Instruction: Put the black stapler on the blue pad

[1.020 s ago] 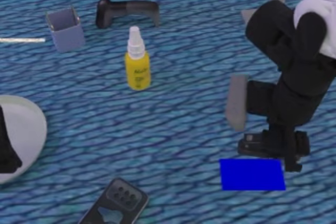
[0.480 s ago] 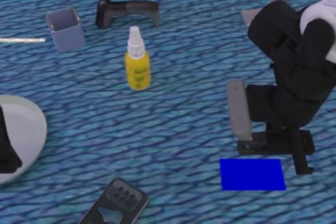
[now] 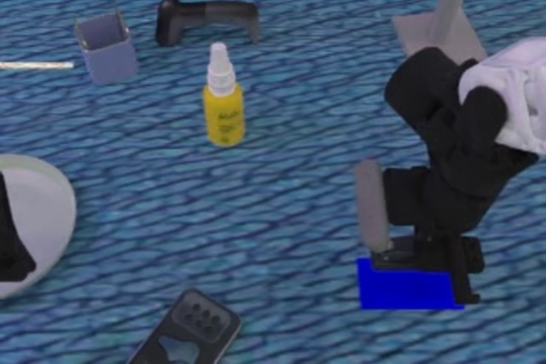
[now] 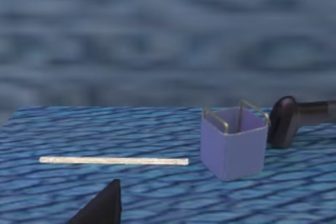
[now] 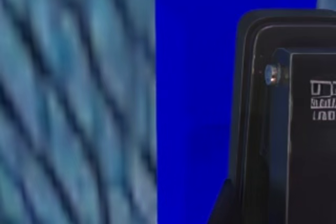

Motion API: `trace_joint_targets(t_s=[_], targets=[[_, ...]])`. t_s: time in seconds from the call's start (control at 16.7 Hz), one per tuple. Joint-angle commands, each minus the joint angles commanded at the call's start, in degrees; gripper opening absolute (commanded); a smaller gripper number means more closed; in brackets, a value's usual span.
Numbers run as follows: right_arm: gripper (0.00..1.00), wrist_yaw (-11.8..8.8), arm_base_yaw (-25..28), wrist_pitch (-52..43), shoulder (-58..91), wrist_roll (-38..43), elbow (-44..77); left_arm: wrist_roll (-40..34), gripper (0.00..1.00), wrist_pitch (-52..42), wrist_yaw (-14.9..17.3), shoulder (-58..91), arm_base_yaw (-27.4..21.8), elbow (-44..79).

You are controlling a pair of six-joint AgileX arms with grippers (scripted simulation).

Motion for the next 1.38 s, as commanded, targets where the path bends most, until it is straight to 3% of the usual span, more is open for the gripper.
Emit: trace_joint_targets(t_s=[0.24,0.54,1.32,1.38], targets=[[0.00,0.11,0.72,9.32,3.75,0.46,-5.42,0.00,1.00,0.00,0.00,0.00,0.00,0.00],[0.00,0.14,0.86,10.59,4.37,0.51,-6.28,0.00,1.00,0.00,0.00,0.00,0.00,0.00],[0.98,0.14,0.86,10.59,4.37,0.51,-6.28,0.00,1.00,0.00,0.00,0.00,0.00,0.00],[1.00,0.14,0.86,10.59,4.37,0.51,-6.28,0.00,1.00,0.00,0.00,0.00,0.00,0.00]])
